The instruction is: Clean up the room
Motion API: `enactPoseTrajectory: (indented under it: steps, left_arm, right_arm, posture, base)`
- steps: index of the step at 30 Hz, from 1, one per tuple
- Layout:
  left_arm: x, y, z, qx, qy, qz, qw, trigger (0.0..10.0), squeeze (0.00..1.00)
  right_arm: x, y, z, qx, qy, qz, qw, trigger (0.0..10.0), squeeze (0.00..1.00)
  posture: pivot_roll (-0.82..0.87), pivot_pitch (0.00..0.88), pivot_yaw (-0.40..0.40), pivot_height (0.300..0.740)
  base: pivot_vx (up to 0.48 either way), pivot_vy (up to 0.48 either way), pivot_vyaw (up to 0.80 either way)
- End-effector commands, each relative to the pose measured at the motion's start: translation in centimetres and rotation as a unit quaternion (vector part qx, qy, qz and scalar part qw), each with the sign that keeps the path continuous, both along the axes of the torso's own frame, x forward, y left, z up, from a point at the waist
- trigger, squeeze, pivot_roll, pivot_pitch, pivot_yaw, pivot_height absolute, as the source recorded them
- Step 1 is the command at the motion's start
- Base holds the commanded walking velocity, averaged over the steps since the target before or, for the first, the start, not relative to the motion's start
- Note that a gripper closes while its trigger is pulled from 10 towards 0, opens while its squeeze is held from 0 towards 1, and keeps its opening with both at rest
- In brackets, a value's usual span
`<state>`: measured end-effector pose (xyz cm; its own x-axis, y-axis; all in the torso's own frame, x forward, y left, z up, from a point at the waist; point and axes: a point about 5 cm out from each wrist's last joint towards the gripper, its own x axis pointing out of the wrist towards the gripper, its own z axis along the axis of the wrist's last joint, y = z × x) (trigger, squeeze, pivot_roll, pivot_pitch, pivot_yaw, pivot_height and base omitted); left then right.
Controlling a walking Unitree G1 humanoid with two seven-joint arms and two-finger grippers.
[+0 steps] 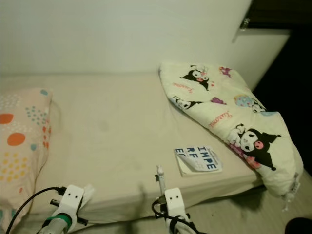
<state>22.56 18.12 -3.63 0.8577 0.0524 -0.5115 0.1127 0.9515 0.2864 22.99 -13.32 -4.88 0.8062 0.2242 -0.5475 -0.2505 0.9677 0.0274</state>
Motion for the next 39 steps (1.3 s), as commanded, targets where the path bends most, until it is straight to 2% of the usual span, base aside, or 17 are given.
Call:
enactPoseTrajectory:
  steps: [1,22,39]
  left_arm:
    - [-0.27,-0.32,-0.27,0.0,0.002,-0.005,1.0,10.0,0.0]
    - [0.05,-0.69,-0.29,0.016,-0.007,-0.028,0.999,10.0,0.0]
    - [0.16,-0.88,-0.28,0.015,-0.011,-0.042,0.999,10.0,0.0]
  right_arm:
    - [-0.34,-0.55,-0.26,-0.007,0.006,-0.004,1.0,10.0,0.0]
    - [-0.48,-0.44,-0.4,-0.008,0.008,-0.006,1.0,10.0,0.0]
    - [-0.54,-0.41,-0.45,-0.009,0.009,-0.008,1.0,10.0,0.0]
  posture:
    - [0.12,0.0,-0.03,0.74]
    - [0.11,0.003,-0.021,0.74]
    - [0.11,0.005,-0.018,0.74]
  base:
    - [0.0,0.334,0.0]
    - [0.0,0.029,0.0]
    - [-0.324,0.0,0.0]
